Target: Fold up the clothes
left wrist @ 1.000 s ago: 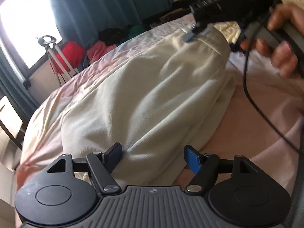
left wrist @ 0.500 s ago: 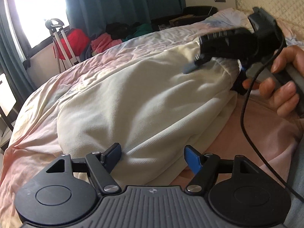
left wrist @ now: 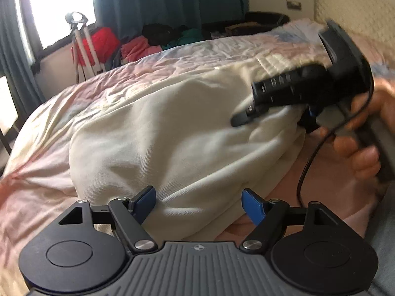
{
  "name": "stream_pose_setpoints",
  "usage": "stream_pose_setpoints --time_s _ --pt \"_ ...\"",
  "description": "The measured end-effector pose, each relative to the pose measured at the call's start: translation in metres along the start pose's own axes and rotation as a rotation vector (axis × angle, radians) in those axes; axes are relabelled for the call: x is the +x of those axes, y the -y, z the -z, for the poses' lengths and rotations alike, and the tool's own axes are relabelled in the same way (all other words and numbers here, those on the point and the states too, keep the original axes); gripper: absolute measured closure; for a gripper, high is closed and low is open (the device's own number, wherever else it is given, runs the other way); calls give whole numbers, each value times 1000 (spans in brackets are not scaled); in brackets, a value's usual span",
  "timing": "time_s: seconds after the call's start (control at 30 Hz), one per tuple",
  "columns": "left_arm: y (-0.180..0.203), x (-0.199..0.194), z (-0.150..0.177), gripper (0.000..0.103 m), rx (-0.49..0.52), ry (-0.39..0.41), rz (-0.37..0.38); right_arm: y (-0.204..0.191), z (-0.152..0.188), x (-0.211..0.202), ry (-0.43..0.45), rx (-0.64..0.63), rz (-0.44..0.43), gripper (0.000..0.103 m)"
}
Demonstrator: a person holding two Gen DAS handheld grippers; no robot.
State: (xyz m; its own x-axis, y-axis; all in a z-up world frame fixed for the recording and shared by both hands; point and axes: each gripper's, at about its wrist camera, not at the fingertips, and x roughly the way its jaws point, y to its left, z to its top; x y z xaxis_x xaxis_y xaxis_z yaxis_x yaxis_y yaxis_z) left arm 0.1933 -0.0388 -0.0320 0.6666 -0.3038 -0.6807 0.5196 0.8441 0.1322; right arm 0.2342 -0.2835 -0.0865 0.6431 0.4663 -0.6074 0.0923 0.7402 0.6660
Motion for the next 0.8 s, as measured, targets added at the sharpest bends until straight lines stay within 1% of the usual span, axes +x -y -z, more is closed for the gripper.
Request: stream_pose_setpoints --time_s 0.03,0.07,0.1,0.13,0.17,0.2,0.23,0.3,0.4,0.47,0.53,0.57,0.6,0.67,0.73,0.8 --pt "-4 -4 -2 24 -30 3 16 -1 0 -2 7 -2 8 29" --pt "-11 -11 -5 21 -82 17 53 -1 1 -4 15 -3 14 32" --pt "-21 -18 -6 18 -147 37 94 0 0 -7 23 7 15 40" --pt "-33 -25 -6 17 -220 63 124 1 -1 -10 32 19 15 48" --pt "-45 -31 -6 16 -293 89 152 1 -2 -13 41 31 11 51" --pt "-58 -38 -5 12 -365 117 157 0 -3 -17 56 38 4 57" --pt "-71 -43 -2 10 -435 147 149 -2 -3 -20 70 33 1 60" --pt "-99 -48 8 6 -595 220 116 -6 -4 -27 98 19 -4 62" --pt "-133 -31 26 5 -823 154 22 -7 0 -31 126 21 -16 63" --pt "-148 -13 41 6 -944 84 21 -5 2 -32 140 23 -27 63" --pt "-157 5 57 10 -1071 31 104 -5 1 -30 151 20 -37 63" --pt "-159 13 64 12 -1134 13 172 -4 2 -30 152 19 -38 63" --pt "-160 20 71 11 -1197 -6 243 -3 2 -29 153 19 -38 63" --pt "-155 25 72 11 -1198 -19 259 -2 2 -28 151 23 -40 63" --pt "-149 23 69 12 -1144 -25 238 -1 1 -25 146 32 -41 63" --pt "-146 18 68 19 -1122 -16 221 -3 2 -24 144 39 -35 63"
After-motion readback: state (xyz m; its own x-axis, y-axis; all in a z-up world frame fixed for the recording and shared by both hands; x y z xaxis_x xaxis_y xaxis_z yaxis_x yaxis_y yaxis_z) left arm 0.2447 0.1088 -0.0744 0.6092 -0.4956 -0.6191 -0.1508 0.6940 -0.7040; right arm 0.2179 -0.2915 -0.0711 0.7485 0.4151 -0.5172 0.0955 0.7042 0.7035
